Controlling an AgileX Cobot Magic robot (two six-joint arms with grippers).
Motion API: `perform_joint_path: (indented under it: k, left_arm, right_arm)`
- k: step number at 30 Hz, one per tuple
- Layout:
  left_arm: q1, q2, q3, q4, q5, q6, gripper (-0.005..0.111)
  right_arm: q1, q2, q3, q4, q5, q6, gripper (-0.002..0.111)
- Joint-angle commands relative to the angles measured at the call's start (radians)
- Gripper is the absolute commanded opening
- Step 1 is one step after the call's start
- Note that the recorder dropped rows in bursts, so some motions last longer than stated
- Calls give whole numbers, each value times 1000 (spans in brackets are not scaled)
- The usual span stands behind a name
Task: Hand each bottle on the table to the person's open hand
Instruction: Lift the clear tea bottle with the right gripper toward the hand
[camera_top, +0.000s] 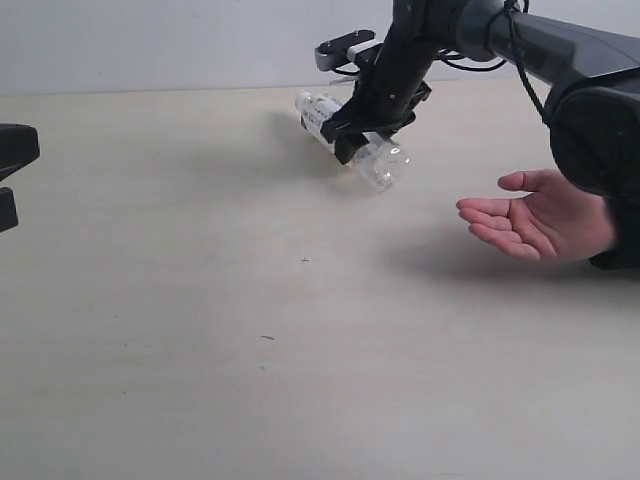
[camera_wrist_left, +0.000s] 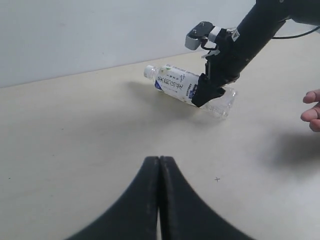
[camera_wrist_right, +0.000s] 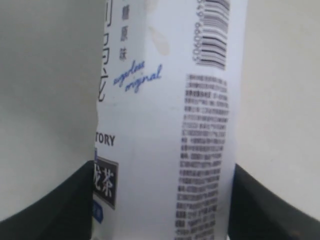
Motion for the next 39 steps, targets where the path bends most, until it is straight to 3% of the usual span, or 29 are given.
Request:
perform_joint_path:
  k: [1,8,15,23,25,31,39]
  left_arm:
    - [-4,-5,4,5,2,-1,0]
    - [-4,-5,4,5,3,-1,0]
    - [-4,-5,4,5,3,-1,0]
    - [-4,-5,4,5,3,-1,0]
    - [-4,-5,4,5,3,-1,0]
    - [-4,-5,4,5,3,-1,0]
    - [-4,-5,4,5,3,-1,0]
  right_arm:
    - [-2,-62,-7,0,68,75,0]
    - [-18,-211,-2,-64,146,132,0]
    - [-82,-390,127,-54,146,125,0]
    - [-173,-679,474,-52,142,107,0]
    - [-188,-769,586,-50,70,107,0]
    - [-190,-984,829,-42,-40,128,0]
    - [-190,-1181,1042,-81,-60,187,0]
